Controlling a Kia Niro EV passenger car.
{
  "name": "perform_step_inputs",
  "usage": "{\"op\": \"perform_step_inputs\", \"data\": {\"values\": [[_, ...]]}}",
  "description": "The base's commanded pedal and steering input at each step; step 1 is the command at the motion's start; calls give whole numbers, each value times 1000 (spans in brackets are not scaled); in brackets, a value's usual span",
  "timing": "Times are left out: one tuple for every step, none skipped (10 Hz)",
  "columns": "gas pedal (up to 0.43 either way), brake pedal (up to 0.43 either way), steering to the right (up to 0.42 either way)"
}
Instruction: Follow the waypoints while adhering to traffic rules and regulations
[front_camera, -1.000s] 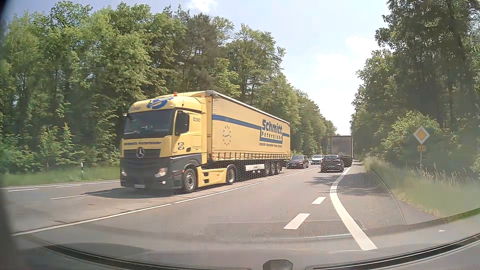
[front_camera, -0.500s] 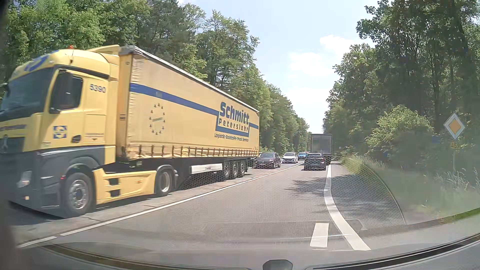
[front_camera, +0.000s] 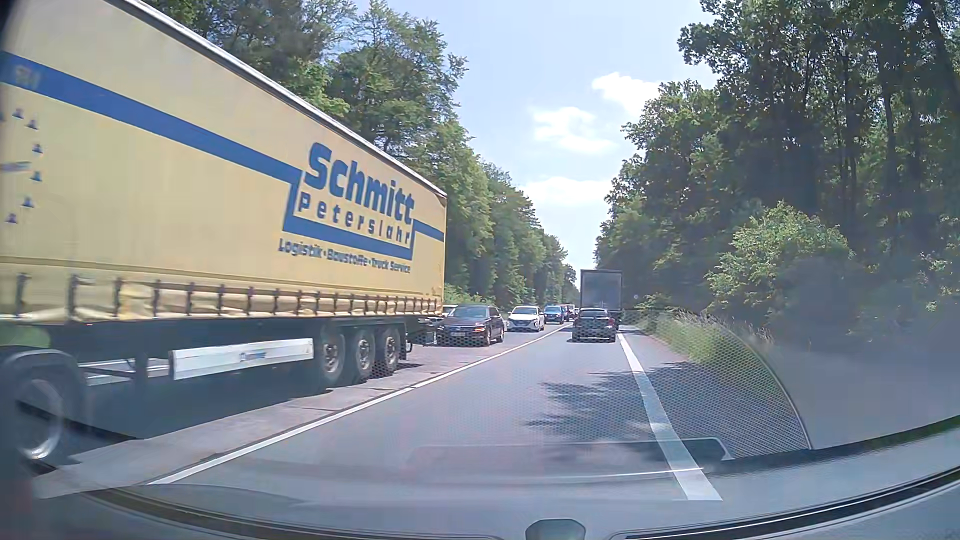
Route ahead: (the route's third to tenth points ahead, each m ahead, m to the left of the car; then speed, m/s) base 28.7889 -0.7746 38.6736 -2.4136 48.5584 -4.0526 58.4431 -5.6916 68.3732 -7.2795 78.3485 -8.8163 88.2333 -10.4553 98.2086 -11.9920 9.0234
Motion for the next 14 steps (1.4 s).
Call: {"op": "perform_step_inputs", "data": {"values": [[130, 24, 72], [130, 18, 67], [130, 24, 62], [138, 18, 56], [138, 24, 49], [138, 24, 44], [138, 24, 41], [138, 24, 37], [138, 18, 36], [138, 18, 36], [138, 24, 33], [150, 24, 30], [150, 18, 27], [150, 18, 26]]}}
